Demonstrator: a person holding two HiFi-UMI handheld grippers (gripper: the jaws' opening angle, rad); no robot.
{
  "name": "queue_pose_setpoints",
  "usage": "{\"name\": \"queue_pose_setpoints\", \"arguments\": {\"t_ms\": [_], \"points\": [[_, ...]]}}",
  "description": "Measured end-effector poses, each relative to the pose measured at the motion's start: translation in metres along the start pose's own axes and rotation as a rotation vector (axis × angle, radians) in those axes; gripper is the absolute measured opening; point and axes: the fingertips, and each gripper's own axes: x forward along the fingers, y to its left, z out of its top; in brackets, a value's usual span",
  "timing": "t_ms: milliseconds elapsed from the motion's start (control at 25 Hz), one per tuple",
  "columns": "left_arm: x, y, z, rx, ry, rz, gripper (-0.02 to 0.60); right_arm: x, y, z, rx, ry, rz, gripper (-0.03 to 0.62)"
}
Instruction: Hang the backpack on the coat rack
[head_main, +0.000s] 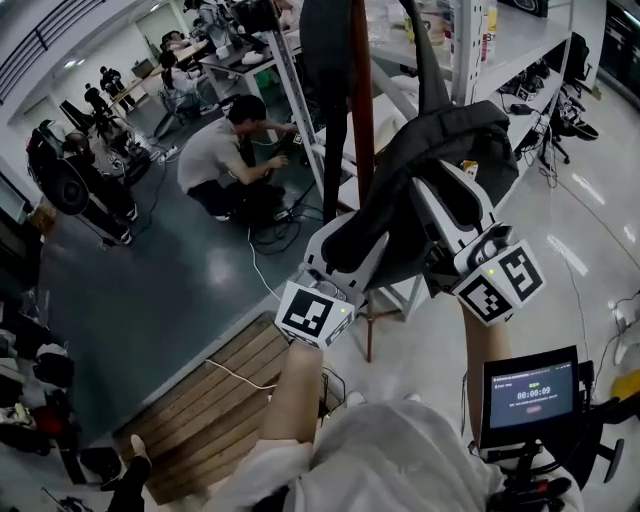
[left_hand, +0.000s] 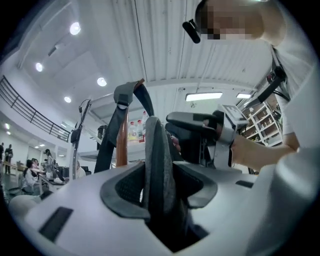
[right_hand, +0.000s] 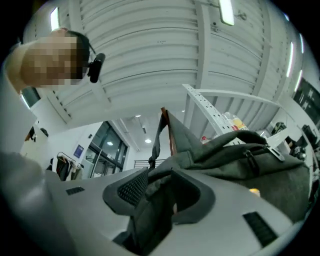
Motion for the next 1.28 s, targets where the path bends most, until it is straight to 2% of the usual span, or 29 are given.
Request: {"name": "queue_pose_setpoints", "arguments": {"t_ms": [160, 280, 360, 480, 600, 680, 760, 880, 1120, 1280], "points": [[-0.025, -0.025, 0.006, -0.035, -0.017, -0.099, 0.183, -0.02, 0.016, -0.012, -0.107, -0.023, -0.028, 0.152], [-0.055, -0.029, 0.021, -0.087, -0.103, -0.12, 0.187, -0.022, 0.023, -0.011, -0.095, -0.037, -0.007, 0.152], [-0.074, -0.019, 0.027, -0.16, -0.167, -0.066, 0.187, -0.023, 0.023, -0.01, -0.063, -0.052, 0.013, 0.152], [-0.089, 0.007, 0.026, -0.28, -0.235, 0.058, 0.186, -0.036, 0.015, -0.011, -0.052, -0.095, -0.001, 0.152], [-0.105, 0.027, 0.03, -0.333, -0.278, 0.133, 0.186, -0.041, 0.012, -0.024, 0.046, -0.149, -0.004, 0.152], [-0.114, 0.033, 0.036, -0.337, -0.287, 0.159, 0.186, -0.041, 0.014, -0.032, 0.147, -0.177, -0.006, 0.15], [-0.118, 0.032, 0.04, -0.313, -0.27, 0.172, 0.186, -0.043, 0.018, -0.033, 0.155, -0.184, -0.023, 0.15], [-0.12, 0.03, 0.04, -0.275, -0.238, 0.188, 0.186, -0.043, 0.025, -0.033, 0.086, -0.155, -0.036, 0.15], [-0.113, 0.027, 0.035, -0.269, -0.208, 0.182, 0.186, -0.043, 0.03, -0.043, -0.117, -0.069, -0.065, 0.149], [-0.108, 0.024, 0.036, -0.251, -0.198, 0.18, 0.186, -0.04, 0.035, -0.04, -0.084, -0.082, -0.052, 0.149]]}}
